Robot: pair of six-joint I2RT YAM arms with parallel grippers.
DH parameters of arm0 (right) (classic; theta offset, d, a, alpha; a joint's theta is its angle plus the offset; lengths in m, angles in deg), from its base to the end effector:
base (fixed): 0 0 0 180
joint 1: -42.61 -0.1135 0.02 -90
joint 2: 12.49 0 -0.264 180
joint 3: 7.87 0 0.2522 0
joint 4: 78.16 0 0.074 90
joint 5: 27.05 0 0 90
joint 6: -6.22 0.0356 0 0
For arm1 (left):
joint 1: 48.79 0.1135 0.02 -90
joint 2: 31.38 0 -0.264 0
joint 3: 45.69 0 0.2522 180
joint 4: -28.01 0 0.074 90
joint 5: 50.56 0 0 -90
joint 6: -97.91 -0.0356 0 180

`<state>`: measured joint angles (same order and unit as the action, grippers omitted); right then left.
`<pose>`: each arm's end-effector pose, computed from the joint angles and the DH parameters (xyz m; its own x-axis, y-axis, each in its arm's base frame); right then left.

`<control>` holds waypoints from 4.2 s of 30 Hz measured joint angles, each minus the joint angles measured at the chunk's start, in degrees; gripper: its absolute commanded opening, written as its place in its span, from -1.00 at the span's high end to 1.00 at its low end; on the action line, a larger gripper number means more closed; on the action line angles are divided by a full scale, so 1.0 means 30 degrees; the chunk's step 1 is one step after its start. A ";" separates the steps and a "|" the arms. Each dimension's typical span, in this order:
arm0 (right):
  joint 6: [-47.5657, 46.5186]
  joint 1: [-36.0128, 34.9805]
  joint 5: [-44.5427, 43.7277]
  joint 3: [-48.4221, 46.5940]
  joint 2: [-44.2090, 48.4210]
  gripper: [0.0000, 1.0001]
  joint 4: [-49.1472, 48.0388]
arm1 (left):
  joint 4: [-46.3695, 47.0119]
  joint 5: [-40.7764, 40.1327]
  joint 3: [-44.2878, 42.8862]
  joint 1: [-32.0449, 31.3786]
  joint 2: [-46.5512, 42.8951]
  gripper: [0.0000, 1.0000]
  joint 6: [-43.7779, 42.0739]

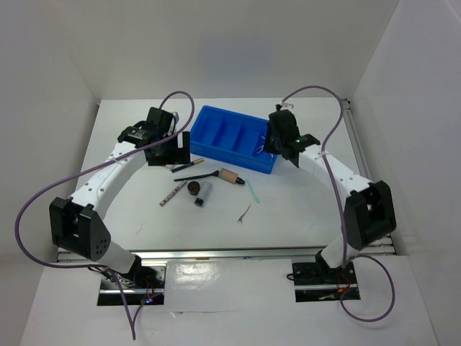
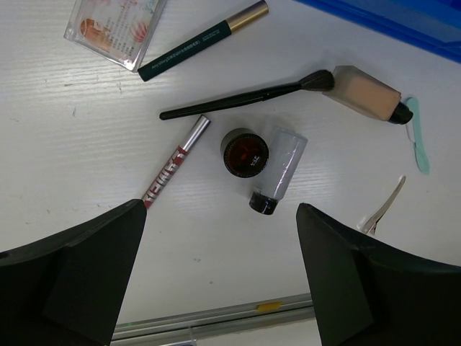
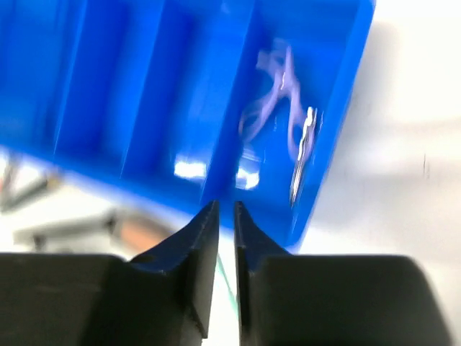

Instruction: Organize the makeup

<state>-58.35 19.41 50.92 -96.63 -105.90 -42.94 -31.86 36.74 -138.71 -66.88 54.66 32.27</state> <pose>0.3435 0.1392 0.2868 -0.6344 0.1850 -0.7505 0.0378 0.9772 0.2089 0.3030 -0.0972 0.3201 -0.8074 -0.1697 -0.5651 -0.0547 0.9752 -0.2146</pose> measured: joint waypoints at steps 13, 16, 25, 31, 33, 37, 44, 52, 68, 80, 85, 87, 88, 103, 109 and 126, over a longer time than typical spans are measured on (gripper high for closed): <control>-0.1574 -0.5005 0.0954 0.5982 0.1508 -0.03 0.0729 | 0.0080 0.0007 0.0000 -0.0131 -0.0015 -1.00 0.0015; -0.1093 -0.5464 0.0940 0.5661 0.0525 -0.06 0.1421 | 0.0087 0.0000 0.0000 -0.0204 -0.0015 -1.00 0.0015; 0.3723 -0.6011 0.1982 0.5617 0.0058 -0.19 0.2601 | 0.0095 0.0007 0.0182 -0.0204 -0.0029 -1.00 0.0015; 0.5952 -0.6929 0.1785 0.5639 -0.0590 -0.15 0.3126 | 0.0102 -0.0044 0.0291 -0.0204 -0.0138 -1.00 0.0000; 0.6513 -0.7439 0.1647 0.5639 -0.1078 -0.12 0.3555 | 0.0109 -0.0095 0.0299 -0.0204 -0.0138 -1.00 0.0000; 0.7162 -0.8043 0.1545 0.5639 -0.1537 0.11 0.3883 | 0.0102 -0.0138 0.0321 -0.0204 -0.0153 -1.00 0.0000; 0.7708 -0.8772 0.0940 0.5122 -0.2076 0.64 0.4109 | 0.0109 0.0000 0.0423 -0.0204 -0.0328 -1.00 0.0000; 0.7322 -0.9056 -0.0007 0.3381 -0.2790 1.00 0.4830 | 0.0102 0.0015 0.0459 -0.0204 -0.0393 -1.00 0.0000; 0.1989 -0.1858 -0.2339 -0.3446 -0.2186 1.00 0.4204 | 0.0102 -0.0051 0.0459 -0.0415 -0.0393 -1.00 -0.0029; 0.0809 0.0998 -0.0852 -0.6237 -0.7031 -0.03 0.3155 | 0.0073 -0.0408 0.0459 -0.0415 -0.0386 -1.00 -0.0036; 0.0539 0.1056 -0.0619 -0.6251 -0.6623 -0.11 0.3118 | 0.0051 -0.0539 0.0459 -0.0415 -0.0386 -1.00 -0.0036; 0.0474 0.1064 -0.0568 -0.5982 -0.5952 0.04 0.2907 | 0.0029 -0.0561 0.0459 -0.0415 -0.0386 -1.00 -0.0036; 0.0364 0.1027 -0.0554 -0.5683 -0.5421 0.13 0.2863 | 0.0015 -0.0576 0.0459 -0.0415 -0.0386 -1.00 -0.0044; -0.3351 -0.4240 0.3410 0.6819 0.3621 -0.13 -0.0357 | 0.0109 -0.1158 0.0466 -0.0415 -0.0561 -0.96 0.1093; -0.3388 -0.5195 0.2681 0.7147 0.1581 -0.13 -0.0758 | 0.0248 -0.1122 0.0532 -0.0415 -0.0714 -0.96 0.1508; -0.3337 -0.5268 -0.0364 0.6623 -0.2062 0.16 -0.3045 | 0.0335 -0.1078 0.0933 -0.0415 -0.0714 -0.96 0.1479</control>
<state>-68.36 3.61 49.82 -76.76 -112.08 -52.08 -30.85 33.50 -135.91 -68.12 52.51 36.70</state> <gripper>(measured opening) 0.460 0.982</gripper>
